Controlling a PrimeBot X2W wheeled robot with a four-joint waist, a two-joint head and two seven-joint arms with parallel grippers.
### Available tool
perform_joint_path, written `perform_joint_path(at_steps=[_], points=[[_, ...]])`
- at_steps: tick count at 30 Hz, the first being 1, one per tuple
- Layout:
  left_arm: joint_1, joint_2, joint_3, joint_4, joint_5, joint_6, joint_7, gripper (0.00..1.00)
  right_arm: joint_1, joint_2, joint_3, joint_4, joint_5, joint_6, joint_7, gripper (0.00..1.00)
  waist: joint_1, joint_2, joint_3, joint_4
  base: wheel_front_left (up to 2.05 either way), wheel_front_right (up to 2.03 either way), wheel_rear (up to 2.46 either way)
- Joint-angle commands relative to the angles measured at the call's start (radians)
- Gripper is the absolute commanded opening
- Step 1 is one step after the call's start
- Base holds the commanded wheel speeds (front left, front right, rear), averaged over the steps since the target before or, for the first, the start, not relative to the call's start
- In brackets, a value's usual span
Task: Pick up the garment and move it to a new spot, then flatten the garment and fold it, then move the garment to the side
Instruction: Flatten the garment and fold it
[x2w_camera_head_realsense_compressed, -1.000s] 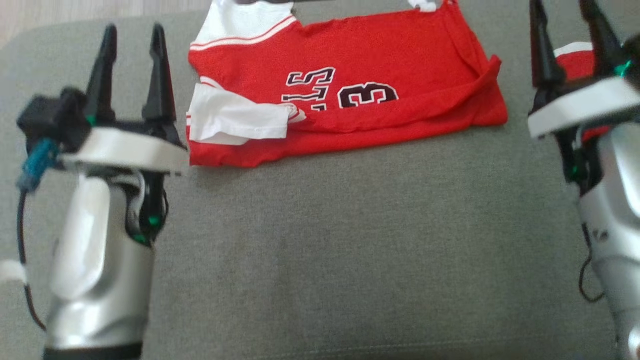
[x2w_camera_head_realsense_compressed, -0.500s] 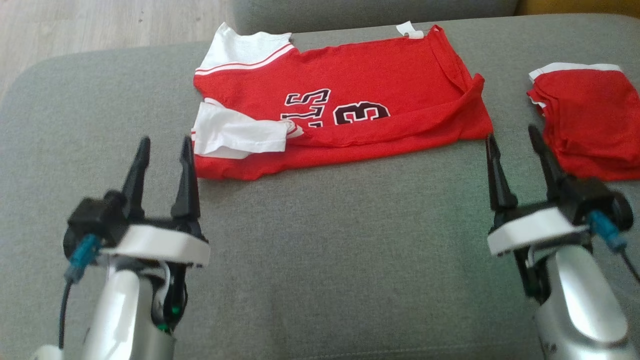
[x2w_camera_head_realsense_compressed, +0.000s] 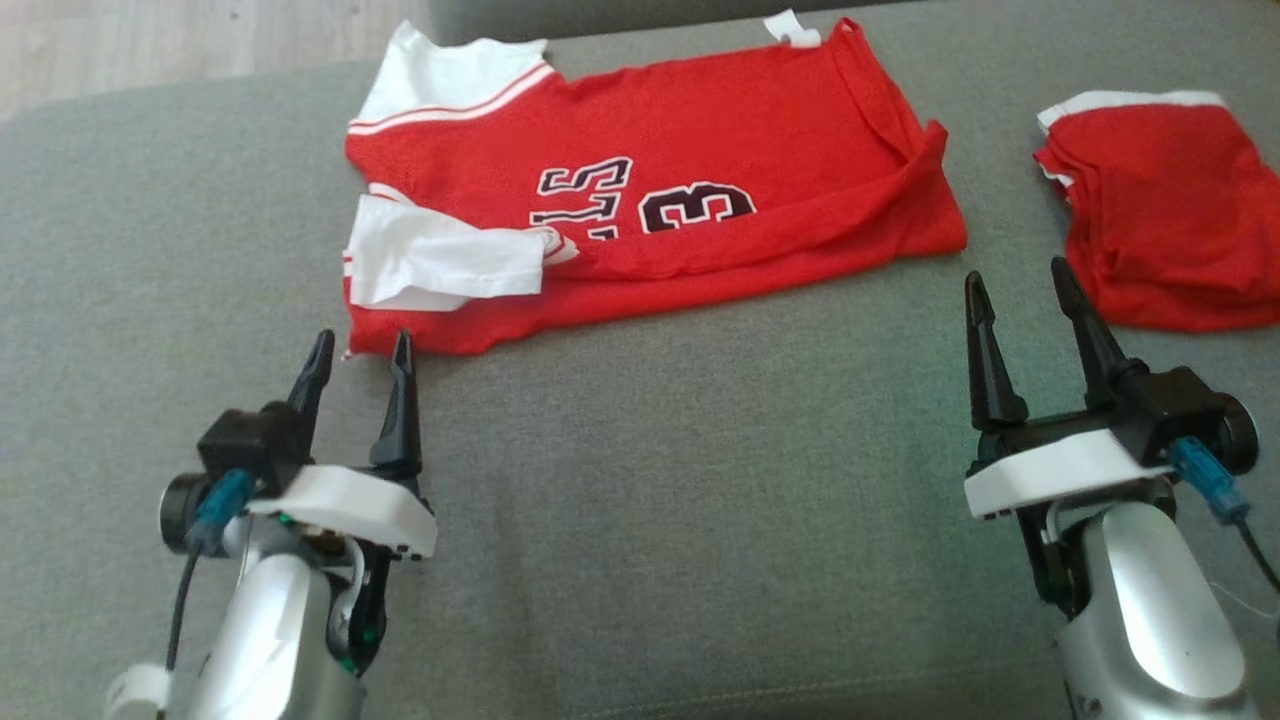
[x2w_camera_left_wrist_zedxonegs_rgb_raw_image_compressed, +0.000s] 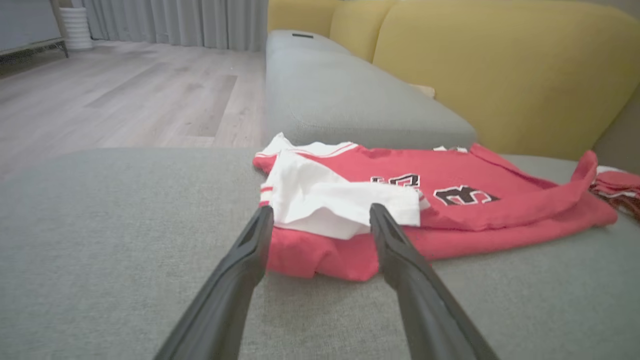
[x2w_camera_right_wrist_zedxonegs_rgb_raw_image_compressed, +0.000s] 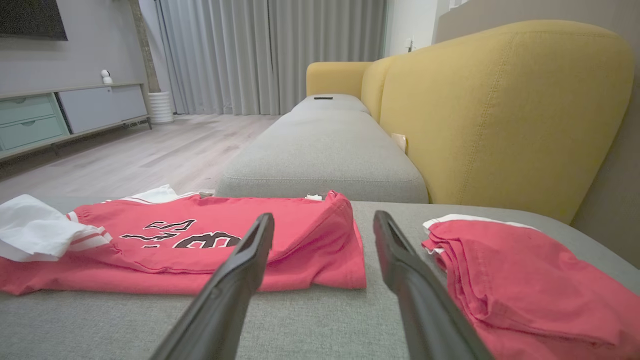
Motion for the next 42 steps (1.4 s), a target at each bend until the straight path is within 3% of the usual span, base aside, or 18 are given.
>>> perform_joint_path(at_steps=[1,15,24,31,35,36,37,42], points=[[-0.063,0.012,0.029,0.003,0.014,-0.001,-0.005,1.00,-0.042,0.011,0.024,-0.040,0.001,-0.001,-0.011,1.00,0.0001,-0.0001,0.014,-0.009,0.00,0.00,0.00],[-0.254,0.042,0.093,0.312,0.027,0.036,-0.005,1.00,-0.069,0.015,0.041,-0.044,0.008,-0.001,-0.011,1.00,0.0001,-0.0001,0.081,-0.052,0.00,0.00,0.00],[-0.342,0.060,0.075,0.535,0.047,0.053,-0.001,1.00,-0.082,0.016,0.049,-0.046,0.009,-0.001,-0.011,1.00,0.0001,-0.0001,0.100,-0.067,0.00,0.00,0.00],[-0.403,0.065,0.075,0.636,0.041,0.070,-0.003,1.00,-0.094,0.017,0.052,-0.042,0.008,-0.001,-0.011,1.00,0.0001,-0.0001,0.112,-0.069,0.00,0.00,0.00],[-0.427,0.063,0.077,0.678,0.025,0.056,-0.004,1.00,-0.099,0.017,0.052,-0.033,0.006,-0.001,-0.011,1.00,0.0001,-0.0001,0.113,-0.068,0.00,0.00,0.00],[-0.432,0.062,0.077,0.685,0.021,0.049,-0.004,0.23,-0.101,0.017,0.052,-0.026,0.006,-0.001,-0.008,1.00,0.0001,-0.0001,0.113,-0.067,0.00,0.00,0.00],[-0.438,0.061,0.075,0.688,0.018,0.043,-0.004,0.00,-0.104,0.016,0.051,-0.019,0.005,-0.001,-0.003,1.00,0.0001,-0.0001,0.113,-0.064,0.00,0.00,0.00],[-0.446,0.050,0.077,0.637,0.004,0.023,-0.005,0.00,-0.124,0.005,0.039,0.015,0.003,-0.001,0.033,1.00,0.0001,-0.0001,0.111,-0.043,0.00,0.00,0.00]])
